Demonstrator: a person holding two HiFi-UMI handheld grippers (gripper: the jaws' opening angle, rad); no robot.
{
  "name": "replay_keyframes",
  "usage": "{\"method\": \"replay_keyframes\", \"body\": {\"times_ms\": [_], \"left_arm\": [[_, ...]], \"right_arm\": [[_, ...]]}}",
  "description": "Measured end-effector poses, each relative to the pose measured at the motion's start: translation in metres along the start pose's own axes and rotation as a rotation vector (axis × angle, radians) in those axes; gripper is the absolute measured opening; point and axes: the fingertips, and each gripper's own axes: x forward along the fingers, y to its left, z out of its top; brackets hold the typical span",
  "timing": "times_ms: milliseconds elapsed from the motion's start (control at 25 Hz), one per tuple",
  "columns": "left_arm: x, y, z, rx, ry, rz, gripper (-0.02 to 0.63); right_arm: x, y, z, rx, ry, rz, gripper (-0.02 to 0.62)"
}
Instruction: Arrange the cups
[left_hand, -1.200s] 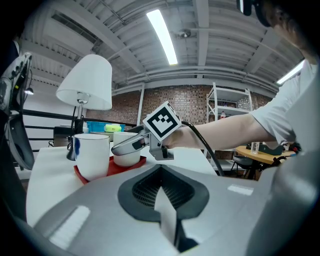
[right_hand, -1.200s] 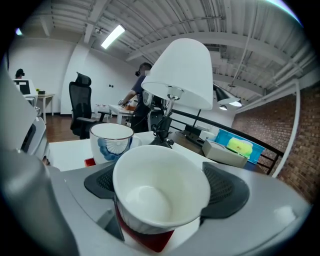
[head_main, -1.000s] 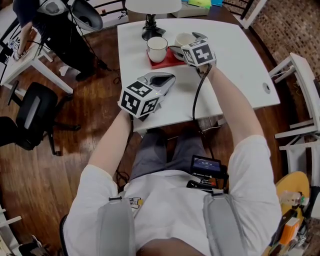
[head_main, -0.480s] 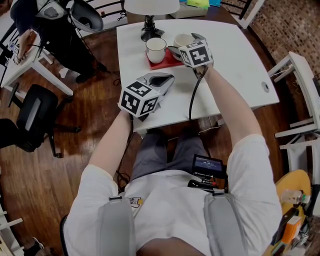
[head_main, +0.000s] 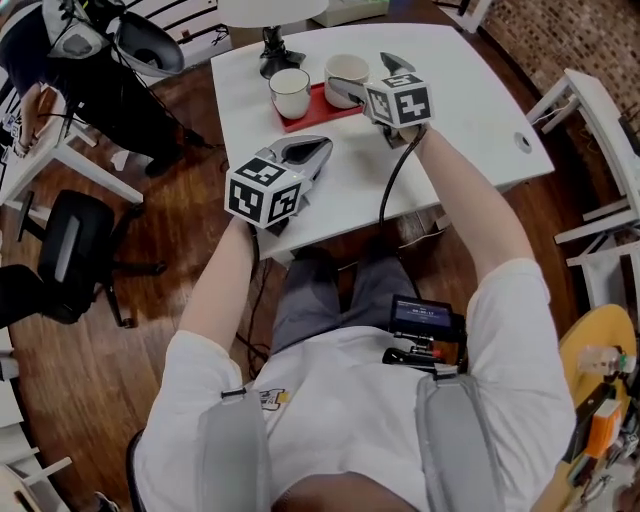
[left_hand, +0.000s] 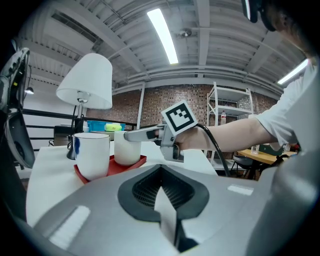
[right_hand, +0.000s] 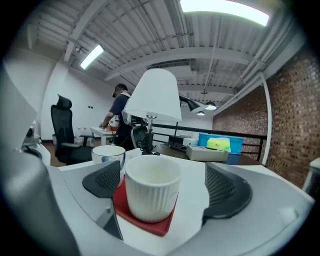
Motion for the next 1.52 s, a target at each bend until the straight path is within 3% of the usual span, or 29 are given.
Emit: {"method": "replay_keyframes", "body": {"times_ms": [120, 280, 640, 760, 840, 1120, 1520], "left_arm": [[0.0, 0.001, 0.002, 0.003, -0.009, 0.006, 0.0], [0.0, 0.001, 0.002, 0.0, -0.01, 0.013, 0.0], [0.006, -0.007, 0.006, 0.0, -0.012, 0.04, 0.0], [0.006, -0.002, 0.006, -0.005, -0.015, 0.052, 0.0], [0.005, 0.001, 0.005, -0.01, -0.017, 0.061, 0.0], [0.002, 0.009, 0.006, -0.012, -0.039, 0.11, 0.0], [0.0, 0.011, 0.014, -0.005, -0.058, 0.143, 0.0]], "right_arm": [[-0.026, -0.011, -0.006, 0.103, -0.018, 0.032, 0.47], [-0.059, -0.015, -0.028, 0.138, 0.002, 0.045, 0.369], [-0.127, -0.005, -0.068, 0.037, 0.028, 0.061, 0.168], [-0.135, -0.005, -0.07, 0.024, -0.008, 0.036, 0.041], [-0.136, -0.002, -0.069, 0.026, -0.028, 0.035, 0.002], [-0.134, 0.004, -0.075, 0.198, -0.064, 0.103, 0.0], [-0.133, 0.002, -0.07, 0.203, -0.055, 0.093, 0.0]]}}
